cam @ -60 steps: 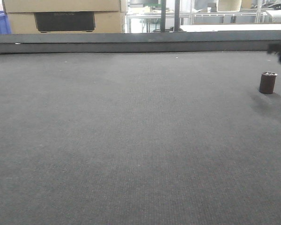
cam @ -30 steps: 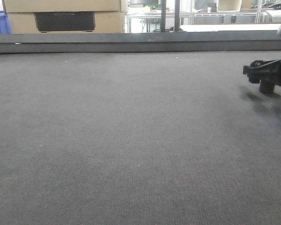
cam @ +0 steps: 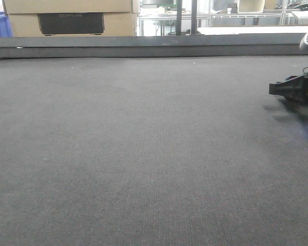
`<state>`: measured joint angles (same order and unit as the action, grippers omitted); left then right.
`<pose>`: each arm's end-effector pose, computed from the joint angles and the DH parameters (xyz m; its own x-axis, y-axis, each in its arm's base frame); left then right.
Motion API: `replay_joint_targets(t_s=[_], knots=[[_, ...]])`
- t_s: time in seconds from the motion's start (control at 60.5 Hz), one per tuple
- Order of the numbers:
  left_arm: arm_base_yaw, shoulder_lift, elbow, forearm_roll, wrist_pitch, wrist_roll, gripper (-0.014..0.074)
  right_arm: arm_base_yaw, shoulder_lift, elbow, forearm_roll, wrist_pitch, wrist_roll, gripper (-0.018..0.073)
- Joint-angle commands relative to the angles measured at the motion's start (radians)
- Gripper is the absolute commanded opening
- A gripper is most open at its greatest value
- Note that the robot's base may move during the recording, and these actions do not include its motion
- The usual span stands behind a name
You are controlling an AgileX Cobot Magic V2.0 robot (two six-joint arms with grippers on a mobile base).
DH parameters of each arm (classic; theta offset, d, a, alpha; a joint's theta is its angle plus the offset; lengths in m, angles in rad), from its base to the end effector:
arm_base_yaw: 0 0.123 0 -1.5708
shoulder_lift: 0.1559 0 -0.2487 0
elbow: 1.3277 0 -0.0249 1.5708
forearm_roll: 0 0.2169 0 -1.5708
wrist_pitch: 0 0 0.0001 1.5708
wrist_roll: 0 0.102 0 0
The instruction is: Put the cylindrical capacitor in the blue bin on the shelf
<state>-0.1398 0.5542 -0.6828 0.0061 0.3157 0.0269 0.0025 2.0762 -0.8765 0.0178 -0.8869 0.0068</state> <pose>0.1183 -0.0165 0.3456 -0.0942 0.0463 -0.9945 0.1406 0.9895 0.0327 0.3704 -0.0005 0.1129 -0.2235 0.0175 -0.9745 0.0150 0.9998 0.0145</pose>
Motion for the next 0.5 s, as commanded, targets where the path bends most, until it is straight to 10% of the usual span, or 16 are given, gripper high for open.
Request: replay_joint_targets(t_s=[0.0, 0.48], knots=[[-0.006, 0.001, -0.007, -0.001, -0.005, -0.004, 0.0414, -0.003, -0.006, -0.005, -0.003, -0.022, -0.007, 0.003], [0.203, 0.001, 0.112, 0.051, -0.039, -0.091, 0.0412, -0.002, -0.421, -0.005, -0.005, 0.209, -0.007, -0.0099]])
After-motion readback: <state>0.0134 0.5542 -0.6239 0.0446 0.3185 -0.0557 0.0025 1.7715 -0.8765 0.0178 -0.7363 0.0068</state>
